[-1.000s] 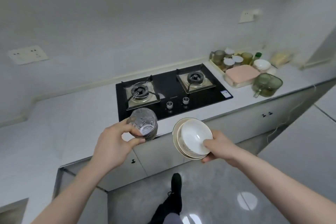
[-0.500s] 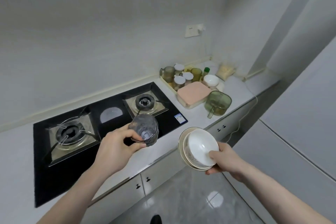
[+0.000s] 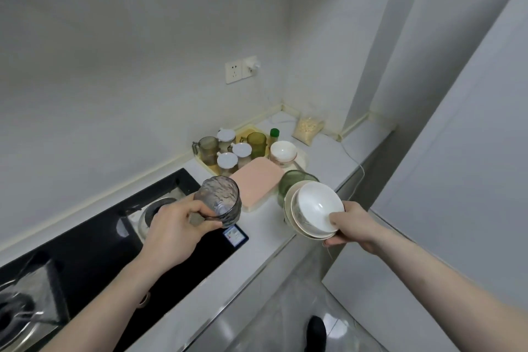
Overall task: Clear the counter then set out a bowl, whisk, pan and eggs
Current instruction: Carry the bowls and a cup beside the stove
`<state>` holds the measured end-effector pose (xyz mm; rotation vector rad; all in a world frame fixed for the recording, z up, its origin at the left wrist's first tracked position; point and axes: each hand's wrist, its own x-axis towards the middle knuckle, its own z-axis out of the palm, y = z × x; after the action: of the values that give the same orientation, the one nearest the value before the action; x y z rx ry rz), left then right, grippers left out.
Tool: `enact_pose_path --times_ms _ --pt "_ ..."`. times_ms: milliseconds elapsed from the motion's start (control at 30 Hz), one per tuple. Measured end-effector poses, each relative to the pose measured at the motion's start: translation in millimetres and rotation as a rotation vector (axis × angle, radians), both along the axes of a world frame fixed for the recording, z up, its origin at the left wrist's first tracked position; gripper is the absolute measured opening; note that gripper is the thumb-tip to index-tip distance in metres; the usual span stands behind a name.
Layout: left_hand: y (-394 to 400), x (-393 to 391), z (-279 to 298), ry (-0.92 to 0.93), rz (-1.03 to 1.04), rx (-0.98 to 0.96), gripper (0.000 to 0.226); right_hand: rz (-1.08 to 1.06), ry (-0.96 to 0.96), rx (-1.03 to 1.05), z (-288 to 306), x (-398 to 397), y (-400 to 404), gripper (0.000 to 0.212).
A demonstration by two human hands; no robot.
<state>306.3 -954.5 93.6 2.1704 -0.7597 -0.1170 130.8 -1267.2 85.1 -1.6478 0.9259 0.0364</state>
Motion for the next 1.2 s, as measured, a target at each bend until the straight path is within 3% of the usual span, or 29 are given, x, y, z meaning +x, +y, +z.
enact_pose_path --times_ms 167,467,867,1200 --pt "-78.4 36.4 -5.4 -0.069 0.075 -0.009 0.019 -0.012 0.002 -0.019 -4.3 57.5 -100.6 0.030" --pt "-201.2 86.2 -7.9 0.010 0.219 -0.008 0.016 -0.135 0.109 0.055 -32.9 150.5 -249.1 0.033" --pt "-284.0 199.8 -11.2 -0.009 0.246 0.132 0.023 -0.234 0.222 0.045 -79.2 196.5 -299.6 0.017" --pt "-351.3 296.3 -24.1 0.078 0.304 0.235 0.029 -0.337 0.278 0.099 -109.3 207.6 -321.8 0.039"
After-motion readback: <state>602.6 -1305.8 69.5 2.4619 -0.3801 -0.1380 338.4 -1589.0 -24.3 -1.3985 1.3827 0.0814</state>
